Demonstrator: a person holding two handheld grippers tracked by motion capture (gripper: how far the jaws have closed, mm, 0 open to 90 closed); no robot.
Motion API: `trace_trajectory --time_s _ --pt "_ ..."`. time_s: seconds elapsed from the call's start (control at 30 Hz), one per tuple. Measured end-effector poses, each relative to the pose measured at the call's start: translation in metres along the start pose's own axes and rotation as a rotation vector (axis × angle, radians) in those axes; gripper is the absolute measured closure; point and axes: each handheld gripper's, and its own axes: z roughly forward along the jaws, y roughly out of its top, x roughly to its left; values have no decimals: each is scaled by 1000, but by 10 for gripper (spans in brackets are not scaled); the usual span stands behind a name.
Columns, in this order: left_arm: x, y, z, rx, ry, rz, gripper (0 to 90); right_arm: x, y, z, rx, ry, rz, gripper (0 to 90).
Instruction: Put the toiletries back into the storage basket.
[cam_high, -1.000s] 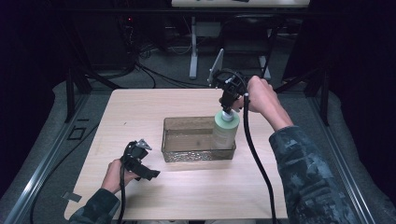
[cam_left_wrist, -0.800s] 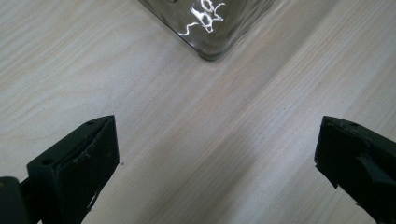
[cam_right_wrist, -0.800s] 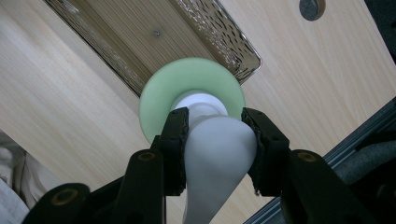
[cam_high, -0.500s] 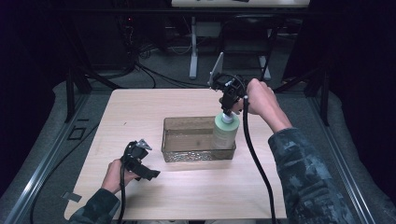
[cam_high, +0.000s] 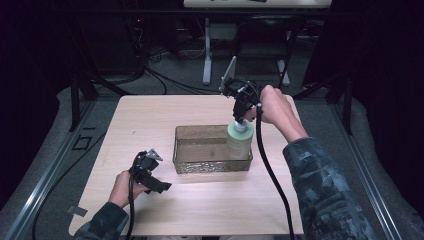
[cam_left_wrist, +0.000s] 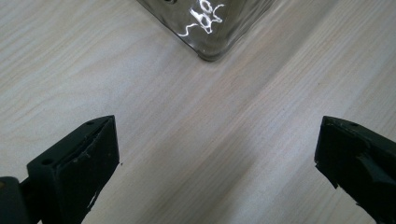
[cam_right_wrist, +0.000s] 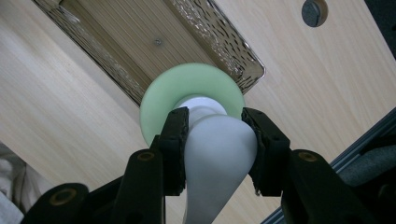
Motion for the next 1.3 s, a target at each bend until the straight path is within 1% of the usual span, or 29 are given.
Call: trace_trajectory --time_s 0.23,0.3,0.33,0.37,0.4,0.43,0.47,0.5,0.53,0.57,0.6,0.63,0.67,0.7,0.73,0.77,0.87,0.97,1.03,1.13,1.17,1.3 --pt "0 0 0 3 -2 1 0 1 0 0 3 -8 -10 621" --pt "0 0 0 2 -2 1 0 1 -1 0 -11 2 -1 608" --pt "0 0 0 5 -4 2 0 0 -1 0 -21 4 2 585" --pt "0 0 0 5 -4 2 0 0 -1 0 -21 4 2 585" --pt "0 0 0 4 -3 1 0 -1 -2 0 -31 8 9 555" --pt "0 0 0 3 -1 1 0 -1 -3 0 -35 14 18 502" --pt "0 0 1 4 -2 0 0 -2 -4 0 -43 21 32 407" --pt "0 0 1 4 -2 0 0 -3 -5 -1 -46 25 41 381" --pt "0 0 1 4 -2 0 0 -3 -5 -1 -46 25 41 381" --pt "0 0 1 4 -3 0 0 -3 -6 -1 -58 36 54 290" --pt "0 0 1 4 -2 2 0 -3 -7 -1 -61 43 64 279" --pt "0 0 1 4 -2 2 0 -3 -7 -1 -61 43 64 279" --pt "0 0 1 3 -2 2 0 -4 -8 -2 -82 54 72 204" --pt "0 0 0 3 -3 2 0 -4 -9 -2 -88 56 76 172" --pt "0 0 0 3 -3 2 0 -4 -9 -2 -88 56 76 172" --pt "0 0 0 2 -2 0 0 -4 -11 -3 -104 64 80 142" --pt "0 0 0 2 -2 0 0 -4 -16 -5 -137 75 95 94" --pt "0 0 1 1 -1 1 0 -4 -22 -2 -150 73 108 32" --pt "0 0 1 1 -1 1 0 -5 -26 0 -163 73 120 8" --pt "0 0 1 2 0 1 0 -5 -30 1 -175 75 125 0" --pt "0 0 1 2 0 2 0 -5 -36 1 -200 75 136 0" --pt "-1 0 1 2 3 2 0 -4 -49 0 -237 74 140 0"
